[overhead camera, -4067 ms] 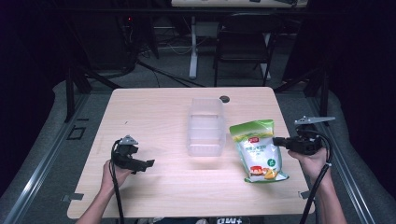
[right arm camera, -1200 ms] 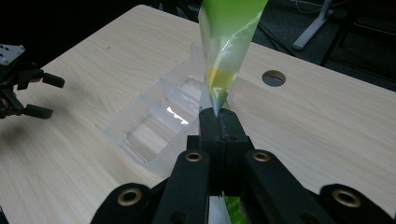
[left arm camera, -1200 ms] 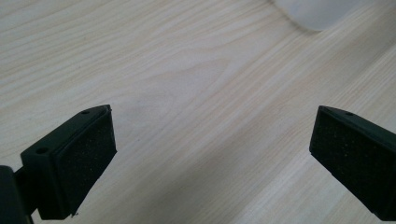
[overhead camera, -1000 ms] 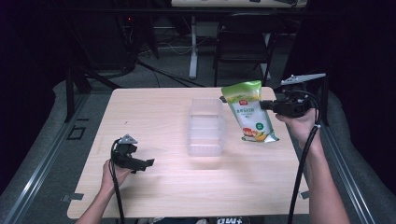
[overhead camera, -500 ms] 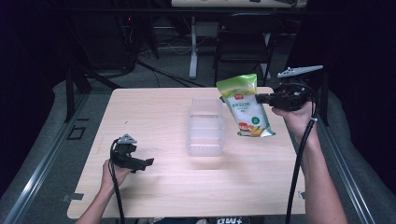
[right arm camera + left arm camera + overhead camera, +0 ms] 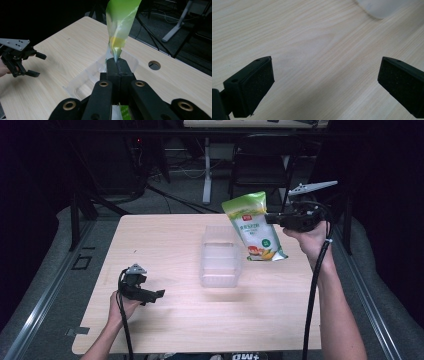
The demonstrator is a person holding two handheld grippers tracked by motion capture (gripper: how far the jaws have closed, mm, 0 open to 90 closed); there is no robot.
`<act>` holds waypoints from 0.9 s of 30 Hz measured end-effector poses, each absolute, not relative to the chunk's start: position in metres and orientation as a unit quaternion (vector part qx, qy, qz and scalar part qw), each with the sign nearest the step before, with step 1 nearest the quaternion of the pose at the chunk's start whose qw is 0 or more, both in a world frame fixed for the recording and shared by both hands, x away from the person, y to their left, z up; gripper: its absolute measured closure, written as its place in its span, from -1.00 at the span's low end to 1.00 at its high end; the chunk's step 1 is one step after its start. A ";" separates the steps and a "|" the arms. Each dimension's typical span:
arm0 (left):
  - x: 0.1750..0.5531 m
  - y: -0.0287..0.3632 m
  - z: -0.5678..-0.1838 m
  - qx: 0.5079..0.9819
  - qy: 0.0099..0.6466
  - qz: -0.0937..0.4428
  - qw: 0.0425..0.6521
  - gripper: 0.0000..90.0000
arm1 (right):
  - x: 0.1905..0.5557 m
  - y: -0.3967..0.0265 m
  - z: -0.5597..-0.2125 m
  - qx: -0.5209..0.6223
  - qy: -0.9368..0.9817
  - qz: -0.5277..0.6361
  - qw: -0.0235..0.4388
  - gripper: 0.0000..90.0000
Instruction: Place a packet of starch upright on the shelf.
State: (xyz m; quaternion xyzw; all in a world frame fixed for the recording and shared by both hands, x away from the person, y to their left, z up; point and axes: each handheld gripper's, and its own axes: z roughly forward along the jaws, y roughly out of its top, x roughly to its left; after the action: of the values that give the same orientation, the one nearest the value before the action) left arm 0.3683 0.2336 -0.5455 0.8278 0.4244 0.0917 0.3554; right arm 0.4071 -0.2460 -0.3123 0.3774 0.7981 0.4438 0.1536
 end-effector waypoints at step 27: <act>0.368 0.235 -0.545 0.828 0.421 0.094 0.357 -0.99 | 0.422 -0.197 -0.313 0.336 0.818 0.449 0.131 1.00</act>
State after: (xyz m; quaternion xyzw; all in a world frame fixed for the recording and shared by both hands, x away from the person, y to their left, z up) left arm 0.3678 0.2347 -0.5453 0.8283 0.4211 0.0939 0.3575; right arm 0.4216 -0.1965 -0.3133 0.3360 0.8178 0.4486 0.1306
